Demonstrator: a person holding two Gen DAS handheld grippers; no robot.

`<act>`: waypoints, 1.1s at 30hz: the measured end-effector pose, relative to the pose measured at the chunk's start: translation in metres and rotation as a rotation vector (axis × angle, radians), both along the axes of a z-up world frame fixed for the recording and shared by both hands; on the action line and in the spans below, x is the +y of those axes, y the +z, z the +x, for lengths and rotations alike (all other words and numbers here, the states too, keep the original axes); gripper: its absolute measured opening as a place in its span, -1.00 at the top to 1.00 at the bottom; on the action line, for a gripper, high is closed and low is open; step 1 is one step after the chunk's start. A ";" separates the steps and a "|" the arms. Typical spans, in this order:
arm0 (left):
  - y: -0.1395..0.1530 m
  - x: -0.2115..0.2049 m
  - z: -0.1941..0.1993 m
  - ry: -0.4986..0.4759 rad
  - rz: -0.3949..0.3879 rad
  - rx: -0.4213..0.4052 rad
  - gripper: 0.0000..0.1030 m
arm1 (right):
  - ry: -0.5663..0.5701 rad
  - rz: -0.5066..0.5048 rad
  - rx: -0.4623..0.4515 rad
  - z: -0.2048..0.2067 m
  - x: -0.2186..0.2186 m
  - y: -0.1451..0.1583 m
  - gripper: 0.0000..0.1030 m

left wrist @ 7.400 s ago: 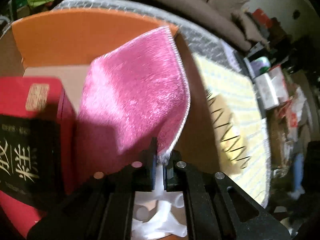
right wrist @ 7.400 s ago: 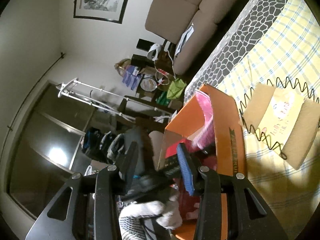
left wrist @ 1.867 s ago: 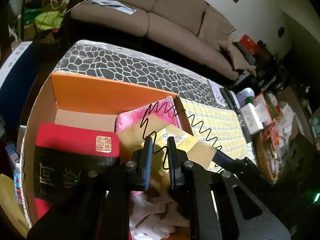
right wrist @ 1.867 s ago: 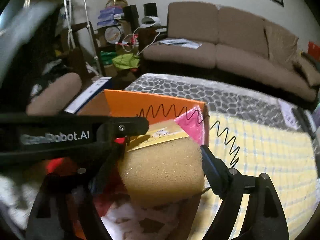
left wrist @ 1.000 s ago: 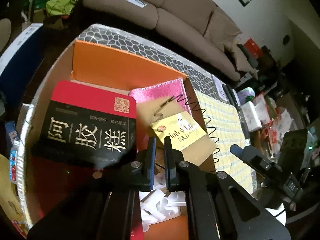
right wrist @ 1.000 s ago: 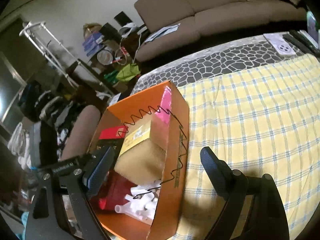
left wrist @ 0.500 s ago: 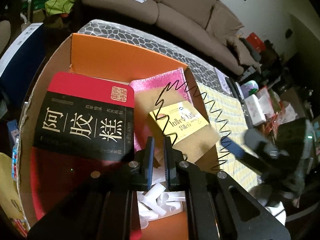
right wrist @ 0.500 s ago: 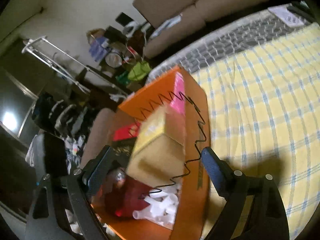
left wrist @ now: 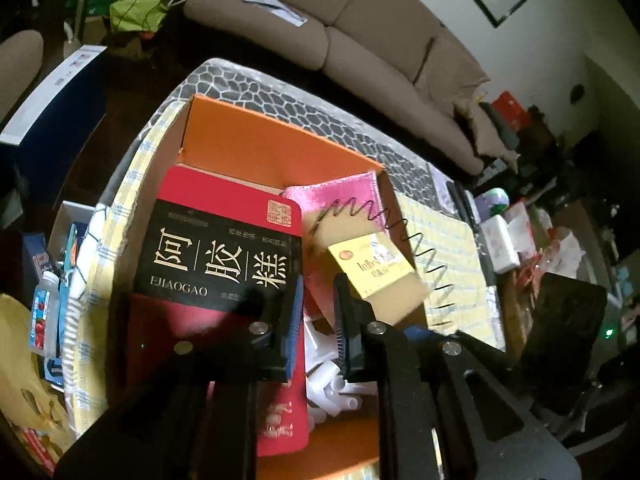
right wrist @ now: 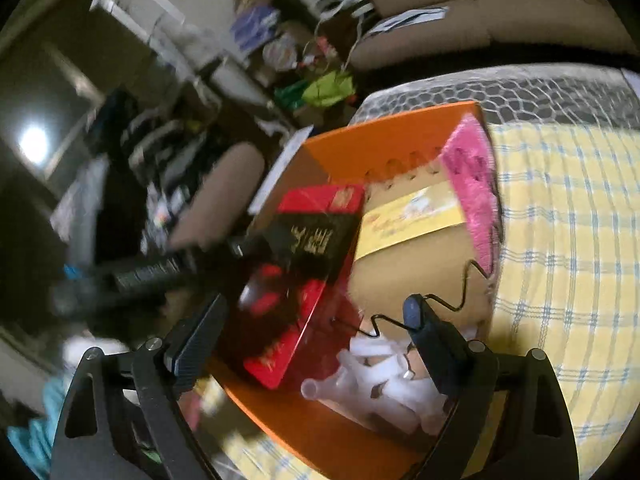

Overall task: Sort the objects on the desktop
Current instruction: 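Lower the sponge into the box beside the red tin and open both tools, then withdraw both tools from the orange box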

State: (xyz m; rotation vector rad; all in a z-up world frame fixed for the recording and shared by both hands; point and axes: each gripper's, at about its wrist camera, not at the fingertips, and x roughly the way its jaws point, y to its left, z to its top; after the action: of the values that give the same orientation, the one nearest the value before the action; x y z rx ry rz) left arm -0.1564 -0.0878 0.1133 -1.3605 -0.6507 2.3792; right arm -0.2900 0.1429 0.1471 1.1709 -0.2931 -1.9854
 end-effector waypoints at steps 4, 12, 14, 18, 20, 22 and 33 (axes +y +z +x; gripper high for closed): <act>0.010 -0.005 0.010 -0.012 0.006 0.022 0.61 | 0.088 0.006 -0.002 0.016 -0.016 0.003 -0.79; 0.007 -0.025 0.045 0.071 0.029 0.025 0.38 | 0.140 0.032 -0.017 0.040 -0.024 0.007 -0.79; 0.002 -0.025 0.056 0.099 0.070 0.026 0.18 | 0.103 0.034 0.000 0.042 -0.012 0.012 -0.79; -0.002 -0.014 0.068 0.114 0.033 0.053 -0.05 | -0.032 0.078 0.046 0.039 0.025 0.024 -0.80; -0.001 -0.006 0.070 0.104 -0.018 0.070 -0.12 | -0.103 0.067 0.055 0.034 0.048 0.025 -0.83; 0.001 0.001 0.070 0.100 -0.058 0.088 -0.13 | -0.180 0.033 0.058 0.024 0.068 0.021 -0.83; -0.013 0.013 0.059 0.079 -0.074 0.082 -0.15 | -0.220 -0.054 0.024 -0.005 0.046 0.011 -0.75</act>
State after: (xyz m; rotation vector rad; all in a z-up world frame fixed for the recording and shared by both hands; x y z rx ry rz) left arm -0.0977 -0.0750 0.1007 -1.2816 -0.6097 2.5300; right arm -0.2954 0.1888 0.1579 1.1196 -0.4787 -2.1653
